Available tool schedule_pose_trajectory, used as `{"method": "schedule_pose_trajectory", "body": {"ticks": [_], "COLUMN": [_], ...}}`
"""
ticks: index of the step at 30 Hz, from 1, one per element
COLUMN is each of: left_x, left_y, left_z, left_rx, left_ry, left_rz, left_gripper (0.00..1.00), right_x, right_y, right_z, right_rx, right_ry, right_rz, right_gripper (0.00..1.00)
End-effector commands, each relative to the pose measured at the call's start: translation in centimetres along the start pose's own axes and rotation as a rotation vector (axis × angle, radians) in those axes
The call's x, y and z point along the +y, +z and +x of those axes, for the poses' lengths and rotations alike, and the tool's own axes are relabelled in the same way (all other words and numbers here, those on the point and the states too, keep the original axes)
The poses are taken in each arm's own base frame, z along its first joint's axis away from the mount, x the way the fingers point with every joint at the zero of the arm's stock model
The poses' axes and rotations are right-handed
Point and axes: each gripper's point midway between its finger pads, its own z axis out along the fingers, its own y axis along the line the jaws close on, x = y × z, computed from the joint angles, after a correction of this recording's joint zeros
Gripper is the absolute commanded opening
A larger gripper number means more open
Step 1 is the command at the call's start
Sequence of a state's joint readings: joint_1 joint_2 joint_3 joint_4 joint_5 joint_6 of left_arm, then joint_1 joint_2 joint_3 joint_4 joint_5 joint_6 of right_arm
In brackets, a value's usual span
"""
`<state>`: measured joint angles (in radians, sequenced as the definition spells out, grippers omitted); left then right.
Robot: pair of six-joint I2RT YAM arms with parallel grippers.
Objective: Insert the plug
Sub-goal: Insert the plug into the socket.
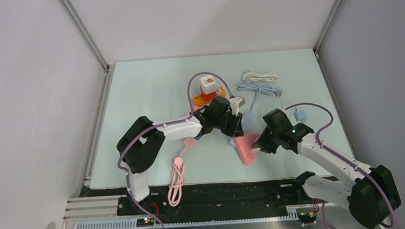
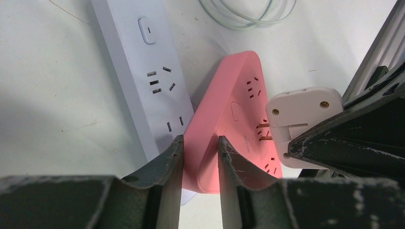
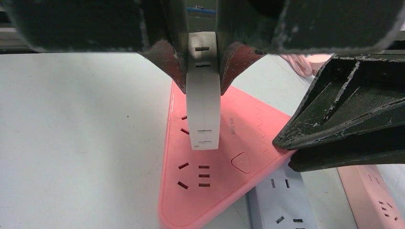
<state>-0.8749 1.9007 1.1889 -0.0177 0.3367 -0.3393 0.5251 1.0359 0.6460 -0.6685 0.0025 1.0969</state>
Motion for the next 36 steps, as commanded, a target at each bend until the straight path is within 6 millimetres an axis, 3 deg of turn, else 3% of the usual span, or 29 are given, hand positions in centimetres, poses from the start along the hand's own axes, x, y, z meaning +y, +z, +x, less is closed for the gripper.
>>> {"method": "schedule_pose_trajectory", "body": {"ticks": [1, 20, 36], "left_x": [3.6, 3.5, 3.5], "left_y": [0.3, 0.4, 0.6], "left_z": [8.5, 8.9, 9.1], "left_rx": [0.268, 0.280, 0.290], "left_ry": [-0.042, -0.034, -0.039], "left_rz": [-0.129, -0.123, -0.126], "left_gripper": [0.00, 0.00, 0.00], "right_x": [-0.7, -1.5, -2.4], "right_y": [-0.2, 1.5, -0.2], "right_z": [0.7, 1.3, 1.0], "right_rx": [0.036, 0.073, 0.036], "right_ry": [-0.028, -0.028, -0.052], "right_rz": [0.019, 0.090, 0.132], "right_gripper": [0.00, 0.00, 0.00]}}
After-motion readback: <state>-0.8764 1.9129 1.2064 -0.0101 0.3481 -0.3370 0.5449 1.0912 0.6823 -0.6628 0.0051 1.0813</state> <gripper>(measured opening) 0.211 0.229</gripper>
